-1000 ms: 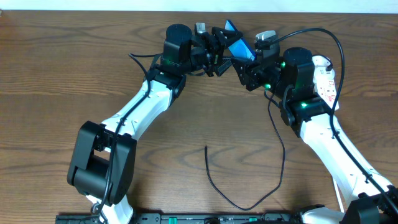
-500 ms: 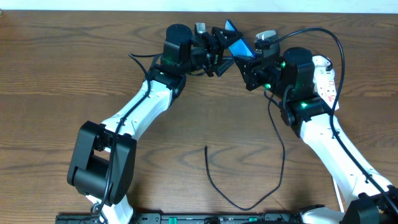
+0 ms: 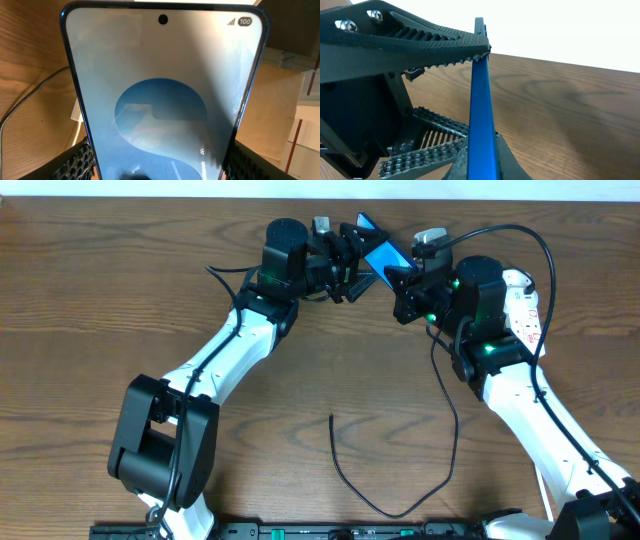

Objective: Plug charger to phone and switch on socket

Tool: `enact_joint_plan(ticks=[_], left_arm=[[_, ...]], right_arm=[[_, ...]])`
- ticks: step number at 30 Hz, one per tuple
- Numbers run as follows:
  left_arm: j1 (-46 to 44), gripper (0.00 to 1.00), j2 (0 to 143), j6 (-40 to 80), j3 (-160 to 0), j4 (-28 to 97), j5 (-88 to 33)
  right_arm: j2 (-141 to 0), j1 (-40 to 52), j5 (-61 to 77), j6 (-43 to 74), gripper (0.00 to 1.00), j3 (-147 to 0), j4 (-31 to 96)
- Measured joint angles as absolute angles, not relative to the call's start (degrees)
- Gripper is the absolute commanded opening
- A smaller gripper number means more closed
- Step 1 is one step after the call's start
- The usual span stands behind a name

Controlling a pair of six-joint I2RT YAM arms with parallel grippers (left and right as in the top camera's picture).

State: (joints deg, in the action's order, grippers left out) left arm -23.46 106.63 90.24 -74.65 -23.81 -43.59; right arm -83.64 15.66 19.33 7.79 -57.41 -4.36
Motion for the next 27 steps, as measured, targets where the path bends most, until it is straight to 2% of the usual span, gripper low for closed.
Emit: enact_joint_plan(ticks=[7,9,10,11,12,27], left_arm=[[-23.5,0.09,106.6,90.2,-74.7,-23.8,-43.6],[-23.5,0.38,106.6,90.2,-74.7,-23.8,-43.6],[-23.5,0.69,106.6,90.2,-74.7,-23.8,-43.6],[-23.5,0.84,106.6,90.2,-74.7,-23.8,-43.6],[-23.5,0.92,106.6,90.2,-74.7,-23.8,-43.6],[-23.3,0.94,106.6,90.2,-74.7,-24.2,-45.4]], right_arm=[[-83.6,15.7,19.3,7.8,0.01,-57.4,-4.4],[-83.6,15.7,19.3,7.8,0.01,-57.4,-4.4],[-83.6,15.7,19.3,7.8,0.01,-57.4,-4.4],[-83.6,15.7,19.3,7.8,0.01,-57.4,-4.4],[-83.6,15.7,19.3,7.8,0.01,-57.4,-4.4],[-83.9,15.6,20.3,8.6,0.01,-57.4,-6.3]])
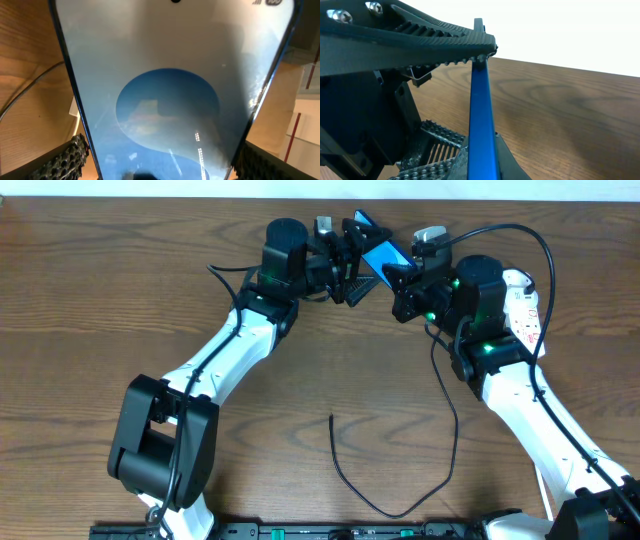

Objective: Plug charger to phone and switch on socket

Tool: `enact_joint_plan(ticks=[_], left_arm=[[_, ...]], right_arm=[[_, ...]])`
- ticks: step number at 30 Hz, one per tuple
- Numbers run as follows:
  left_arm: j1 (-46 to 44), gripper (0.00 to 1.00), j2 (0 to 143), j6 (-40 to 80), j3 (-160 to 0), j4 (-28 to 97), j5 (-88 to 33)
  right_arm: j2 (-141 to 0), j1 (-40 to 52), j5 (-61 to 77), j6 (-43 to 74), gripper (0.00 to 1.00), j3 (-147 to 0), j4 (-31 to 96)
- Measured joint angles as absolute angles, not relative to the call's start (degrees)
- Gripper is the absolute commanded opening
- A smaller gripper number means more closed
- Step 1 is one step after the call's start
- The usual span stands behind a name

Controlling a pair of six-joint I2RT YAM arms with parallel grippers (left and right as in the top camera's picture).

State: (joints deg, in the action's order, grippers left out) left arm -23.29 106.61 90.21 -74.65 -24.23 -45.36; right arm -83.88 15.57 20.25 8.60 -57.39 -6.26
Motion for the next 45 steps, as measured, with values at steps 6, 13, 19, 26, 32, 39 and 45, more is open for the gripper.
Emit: enact_joint_plan(ticks=[6,13,19,26,32,39,45], left_arm=[[-21.0,0.94,106.6,90.2,-74.7,-24.3,-48.0],[-17.5,0.94,106.6,90.2,-74.7,-24.6,-52.3],[-14.4,0.94,106.6,90.0,-74.7,-24.6,-55.4],[-11.6,0.94,106.6,88.6,-74.7,-24.6,-57.3],[-10.6,0.94,106.6,88.5,-74.7,-24.6,-58.2],[-10.6,0.94,106.6,88.5,-74.7,-24.6,-57.9],[-10.6,0.94,106.6,88.5,-74.7,-24.6,-56.6]], right_arm=[[-83.9,14.0,20.6,9.3,0.01,-57.4,-6.2],[-83.9,10.5,20.6,10.8,0.01,-57.4,-4.9],[-83.9,7.6,21.2,19.5,0.01,-57.4,-4.7],[-83.9,6.9,26.0,39.9,0.01,-57.4,-8.7],[-83.9,6.9,29.1,58.8,0.01,-57.4,-8.9],[-84.0,7.8,31.7,77.5,0.01,-57.4,-10.0],[-84.0,12.3,31.3,87.2,0.01,-57.4,-13.6]])
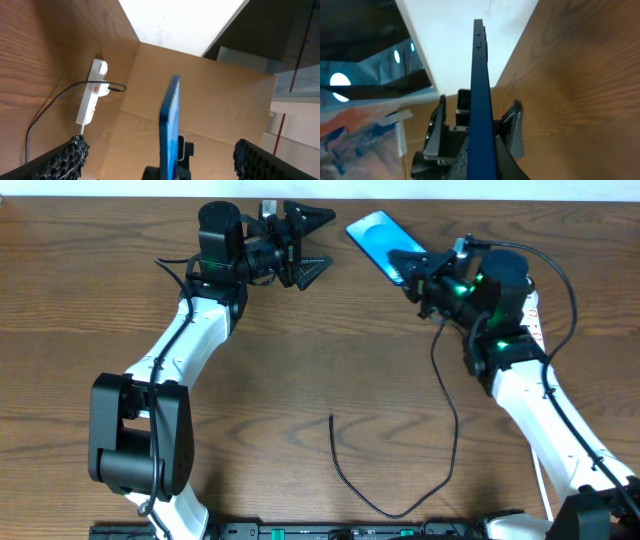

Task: Plug charger to phone and switch on socket
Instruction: 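Grasp the phone's bottom end with the left gripper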

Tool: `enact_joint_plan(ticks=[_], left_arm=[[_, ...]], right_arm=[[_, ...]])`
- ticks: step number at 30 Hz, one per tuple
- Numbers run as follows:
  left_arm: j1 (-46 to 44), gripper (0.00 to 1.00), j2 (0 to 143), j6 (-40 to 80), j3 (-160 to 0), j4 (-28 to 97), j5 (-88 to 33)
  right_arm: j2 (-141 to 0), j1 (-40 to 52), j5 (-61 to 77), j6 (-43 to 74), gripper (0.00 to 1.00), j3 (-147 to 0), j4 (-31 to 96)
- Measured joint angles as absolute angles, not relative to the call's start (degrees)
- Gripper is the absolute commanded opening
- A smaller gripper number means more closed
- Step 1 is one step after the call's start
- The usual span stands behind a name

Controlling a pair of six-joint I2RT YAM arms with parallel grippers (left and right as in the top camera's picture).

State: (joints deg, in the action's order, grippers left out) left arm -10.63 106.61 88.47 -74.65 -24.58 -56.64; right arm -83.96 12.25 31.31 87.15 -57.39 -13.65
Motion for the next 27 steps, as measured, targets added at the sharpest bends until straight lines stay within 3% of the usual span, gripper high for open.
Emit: enact_joint_plan(ticks=[12,24,25,27], left_arm=[[-11.6,0.94,106.6,88.5,-74.7,-24.6,-54.1],[-13.6,0.94,106.6,88.4,-74.7,-24.6,-51.9],[-13.7,0.93,106.6,88.4,-74.7,-24.6,-51.8],[-13.7,0.83,106.6,88.5,-74.7,-24.6,-51.4]], right_arm=[[-84.0,19.8,26.1,96.6,0.01,-57.4,-14.0],[-84.0,22.8,23.9,98.6,0.01,-57.4,-15.3],[-84.0,22.9,23.7,98.6,0.01,-57.4,-15.3],[-84.0,23.0,23.5,98.7,0.01,-57.4,-15.3]])
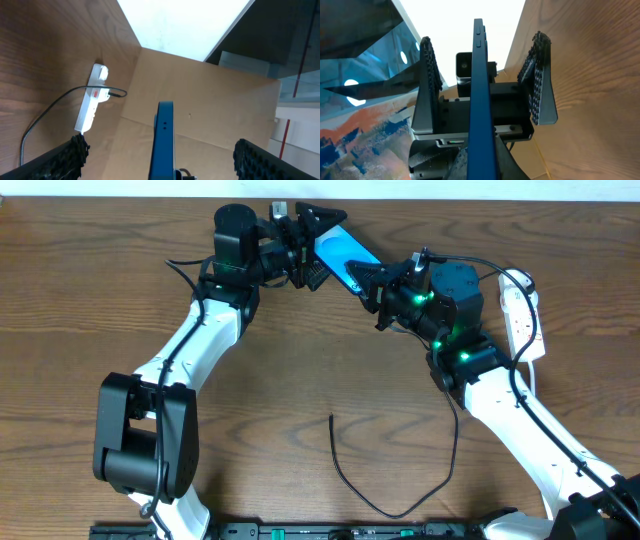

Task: Plug charger to phone and switch on socket
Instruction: 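Grasp the phone's bottom end with the left gripper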

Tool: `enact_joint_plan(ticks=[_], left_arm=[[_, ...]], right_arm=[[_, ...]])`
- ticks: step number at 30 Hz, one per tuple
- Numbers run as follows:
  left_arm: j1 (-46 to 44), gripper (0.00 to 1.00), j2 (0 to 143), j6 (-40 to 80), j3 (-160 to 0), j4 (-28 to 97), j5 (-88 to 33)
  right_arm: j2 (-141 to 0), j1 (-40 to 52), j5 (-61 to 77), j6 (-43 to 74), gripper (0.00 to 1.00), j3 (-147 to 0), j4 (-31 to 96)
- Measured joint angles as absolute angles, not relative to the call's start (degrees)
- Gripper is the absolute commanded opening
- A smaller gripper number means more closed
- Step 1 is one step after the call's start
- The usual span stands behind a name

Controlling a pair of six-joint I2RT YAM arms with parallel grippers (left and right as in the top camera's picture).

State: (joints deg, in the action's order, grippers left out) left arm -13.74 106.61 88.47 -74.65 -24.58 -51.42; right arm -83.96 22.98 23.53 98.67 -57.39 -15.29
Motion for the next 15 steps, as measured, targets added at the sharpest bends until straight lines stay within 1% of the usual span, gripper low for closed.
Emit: enact_joint_plan(ticks=[2,4,8,10,13,15], left_arm=[[-13.9,0.75,106.6,88.2,-74.7,-24.6,-51.0],[-14.0,0.7,106.6,88.1,-74.7,-24.6,-50.7],[-14.1,0.68,106.6,88.1,-74.7,-24.6,-50.3],[-14.1,0.62,106.6,88.1,-74.7,-24.6,-50.2],[-14.1,0.5,106.6,88.0,-74.7,-24.6,-50.1],[-14.1,0.46,106.6,87.9,-74.7,-24.6,-50.0]], right_arm=[[-84.0,23.1,23.3,98.8,0.01,-57.4,-15.3],[-84.0,23.1,23.3,98.8,0.01,-57.4,-15.3],[-84.0,23.1,23.1,98.8,0.01,-57.4,-15.3],[-84.0,23.1,23.1,98.8,0.01,-57.4,-15.3],[-84.0,23.2,23.1,98.8,0.01,-57.4,-15.3],[-84.0,23.2,23.1,98.8,0.01,-57.4,-15.3]])
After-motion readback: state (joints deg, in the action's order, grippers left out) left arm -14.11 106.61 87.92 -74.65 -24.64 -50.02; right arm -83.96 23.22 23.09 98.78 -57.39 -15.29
